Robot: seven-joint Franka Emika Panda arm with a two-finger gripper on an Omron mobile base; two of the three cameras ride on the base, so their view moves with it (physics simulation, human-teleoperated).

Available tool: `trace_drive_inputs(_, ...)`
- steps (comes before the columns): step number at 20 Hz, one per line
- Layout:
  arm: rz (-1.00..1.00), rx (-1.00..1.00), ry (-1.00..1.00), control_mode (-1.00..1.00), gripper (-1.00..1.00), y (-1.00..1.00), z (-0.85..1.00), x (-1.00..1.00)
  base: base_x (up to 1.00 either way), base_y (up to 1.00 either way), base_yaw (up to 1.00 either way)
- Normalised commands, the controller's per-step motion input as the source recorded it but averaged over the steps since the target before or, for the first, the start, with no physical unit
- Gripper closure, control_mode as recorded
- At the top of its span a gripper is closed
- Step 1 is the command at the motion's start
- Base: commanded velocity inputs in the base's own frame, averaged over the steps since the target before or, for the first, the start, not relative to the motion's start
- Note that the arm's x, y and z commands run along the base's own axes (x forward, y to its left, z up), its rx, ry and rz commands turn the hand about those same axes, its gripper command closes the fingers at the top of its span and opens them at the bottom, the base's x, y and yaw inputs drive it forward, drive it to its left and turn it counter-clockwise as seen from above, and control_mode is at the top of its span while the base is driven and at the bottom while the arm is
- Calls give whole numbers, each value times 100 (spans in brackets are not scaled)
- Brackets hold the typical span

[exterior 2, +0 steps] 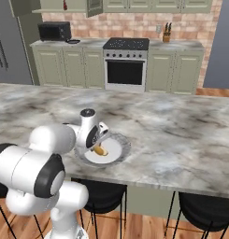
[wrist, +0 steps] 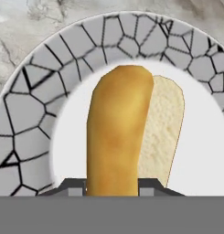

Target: Move the hot dog bun to the plate on the dining table and place the condiment next to that plate. Then navigate to the fridge and take the sausage and place it on the plate as well.

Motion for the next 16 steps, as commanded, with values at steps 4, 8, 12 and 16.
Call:
trace_drive_inputs(4,0,1,2,-100,100,-6,-18,19,0,0,0)
trace_drive_inputs(8,0,0,5,-100,100,-1,-17,28,0,0,0)
trace_drive_inputs(12,0,0,5,-100,-100,-2,-22,21,0,0,0)
trace_drive_inputs(16,0,1,1,-100,-100,-9,-7,5,0,0,0)
